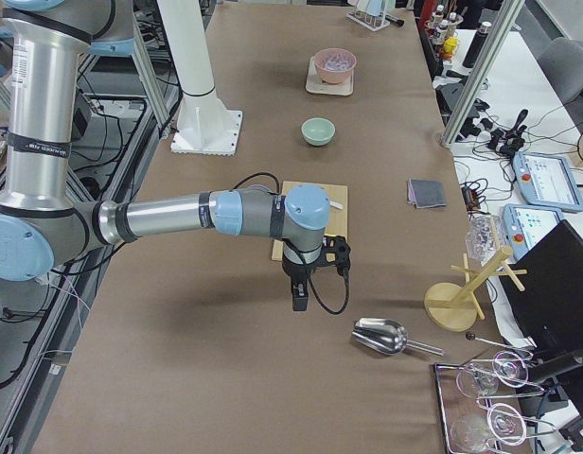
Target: Put spoon and ice into bowl
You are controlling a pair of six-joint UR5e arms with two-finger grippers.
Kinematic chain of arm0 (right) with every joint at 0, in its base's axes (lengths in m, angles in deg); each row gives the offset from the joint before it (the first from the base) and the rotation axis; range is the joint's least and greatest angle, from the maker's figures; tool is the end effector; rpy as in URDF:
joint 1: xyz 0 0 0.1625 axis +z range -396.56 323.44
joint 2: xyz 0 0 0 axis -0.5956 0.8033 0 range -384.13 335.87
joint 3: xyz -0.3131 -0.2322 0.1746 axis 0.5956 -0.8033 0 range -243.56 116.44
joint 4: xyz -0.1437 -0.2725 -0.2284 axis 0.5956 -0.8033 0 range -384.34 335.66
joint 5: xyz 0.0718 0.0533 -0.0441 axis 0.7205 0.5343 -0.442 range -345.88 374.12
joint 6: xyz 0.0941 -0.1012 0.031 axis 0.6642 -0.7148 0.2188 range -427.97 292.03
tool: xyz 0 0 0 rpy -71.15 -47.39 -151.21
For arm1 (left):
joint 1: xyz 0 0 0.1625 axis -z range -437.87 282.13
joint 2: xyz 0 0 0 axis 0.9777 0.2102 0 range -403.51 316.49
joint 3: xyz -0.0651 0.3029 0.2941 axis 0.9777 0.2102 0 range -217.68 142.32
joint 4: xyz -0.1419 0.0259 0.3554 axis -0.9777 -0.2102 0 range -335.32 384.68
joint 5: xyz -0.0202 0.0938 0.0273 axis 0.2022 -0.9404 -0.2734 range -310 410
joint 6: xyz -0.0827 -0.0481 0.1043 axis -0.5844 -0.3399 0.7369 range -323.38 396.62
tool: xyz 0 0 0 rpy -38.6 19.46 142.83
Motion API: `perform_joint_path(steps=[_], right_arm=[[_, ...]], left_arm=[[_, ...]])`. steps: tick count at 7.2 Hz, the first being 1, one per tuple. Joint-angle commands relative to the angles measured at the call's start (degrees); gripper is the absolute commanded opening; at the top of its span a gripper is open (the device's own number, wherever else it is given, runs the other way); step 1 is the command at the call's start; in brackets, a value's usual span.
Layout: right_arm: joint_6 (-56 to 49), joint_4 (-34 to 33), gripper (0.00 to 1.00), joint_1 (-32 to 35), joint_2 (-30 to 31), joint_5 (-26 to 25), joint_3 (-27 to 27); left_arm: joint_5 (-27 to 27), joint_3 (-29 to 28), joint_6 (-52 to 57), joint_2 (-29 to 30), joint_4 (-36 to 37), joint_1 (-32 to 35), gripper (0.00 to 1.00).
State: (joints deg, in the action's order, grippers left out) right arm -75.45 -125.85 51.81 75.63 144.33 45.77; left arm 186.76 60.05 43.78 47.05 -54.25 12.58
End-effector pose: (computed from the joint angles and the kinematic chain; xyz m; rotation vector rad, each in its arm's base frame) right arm 0.0311 -0.3792 0.6352 0.0031 -0.7031 -0.1407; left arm -0.0337 -0.4548 0.6395 0.0084 0.8175 0.0907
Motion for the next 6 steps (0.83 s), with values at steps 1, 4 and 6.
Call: perform_joint_path(steps=[1, 4, 6], right_arm=[[0.01, 0.0, 1.0, -0.21, 0.0, -0.04, 0.0], [0.01, 0.0, 1.0, -0.48, -0.79, 0.04, 0.44], [-0.08, 0.0, 1.0, -0.48, -1.06, 0.04, 4.03]], left_arm=[[-2.18, -0.25, 0.04, 0.14, 0.17, -0.62, 0.98], [-2.64, 0.27, 0.13, 0.14, 0.09, -0.63, 0.98], [-2.73, 1.24, -0.04, 0.23, -2.44, -0.63, 0.98]])
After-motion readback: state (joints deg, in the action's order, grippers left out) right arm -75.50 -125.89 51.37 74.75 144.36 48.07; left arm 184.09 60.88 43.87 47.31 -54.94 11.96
